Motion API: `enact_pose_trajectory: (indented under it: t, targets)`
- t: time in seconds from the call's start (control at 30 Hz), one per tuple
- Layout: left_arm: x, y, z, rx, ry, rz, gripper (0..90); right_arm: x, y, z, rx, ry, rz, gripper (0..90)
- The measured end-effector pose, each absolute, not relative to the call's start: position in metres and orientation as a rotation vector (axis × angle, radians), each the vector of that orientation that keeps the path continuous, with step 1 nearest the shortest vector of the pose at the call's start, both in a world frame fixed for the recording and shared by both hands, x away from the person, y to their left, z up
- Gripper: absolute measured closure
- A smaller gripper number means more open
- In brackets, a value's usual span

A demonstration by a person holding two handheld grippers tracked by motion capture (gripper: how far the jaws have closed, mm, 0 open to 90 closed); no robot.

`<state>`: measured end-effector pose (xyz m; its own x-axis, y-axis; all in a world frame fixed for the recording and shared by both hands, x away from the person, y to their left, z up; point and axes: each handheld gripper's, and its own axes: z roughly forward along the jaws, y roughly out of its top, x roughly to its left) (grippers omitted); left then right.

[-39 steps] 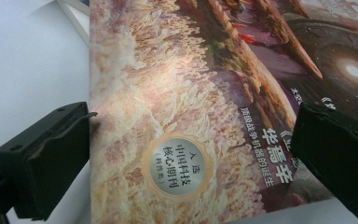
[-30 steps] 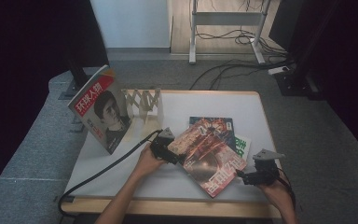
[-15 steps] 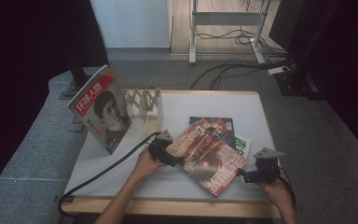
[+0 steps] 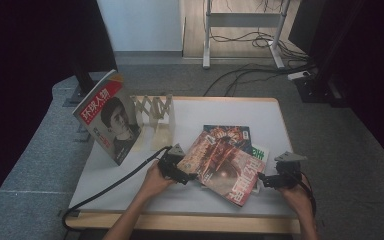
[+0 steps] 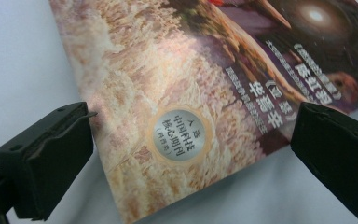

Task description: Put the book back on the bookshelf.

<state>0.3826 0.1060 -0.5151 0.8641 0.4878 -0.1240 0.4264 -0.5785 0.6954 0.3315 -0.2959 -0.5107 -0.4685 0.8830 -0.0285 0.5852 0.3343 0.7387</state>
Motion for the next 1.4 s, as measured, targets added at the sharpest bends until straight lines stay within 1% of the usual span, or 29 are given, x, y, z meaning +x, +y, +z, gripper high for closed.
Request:
enact_pose_trajectory:
  t: [0.37,0.8,0.93,1.07,1.2,1.4]
  targets:
    - [0.365,0.102,-0.517,2.289,0.639,0.107,0.0,0.353,-0.304,-0.51,1.333,2.144,0.905,0.7]
    - [0.342,0.097,-0.514,2.307,0.588,0.043,0.0,0.381,-0.312,-0.511,1.386,2.073,0.894,3.9]
    - [0.344,0.1,-0.508,2.298,0.574,0.045,0.0,0.378,-0.313,-0.51,1.381,2.067,0.898,4.3]
    - [0.352,0.105,-0.499,2.267,0.585,0.075,0.0,0.365,-0.309,-0.504,1.34,2.099,0.918,3.1]
    - [0.36,0.108,-0.495,2.226,0.604,0.06,0.0,0.354,-0.304,-0.499,1.313,2.124,0.963,2.3]
    - [0.366,0.106,-0.504,2.251,0.629,0.039,0.2,0.348,-0.291,-0.497,1.281,2.163,1.026,3.8]
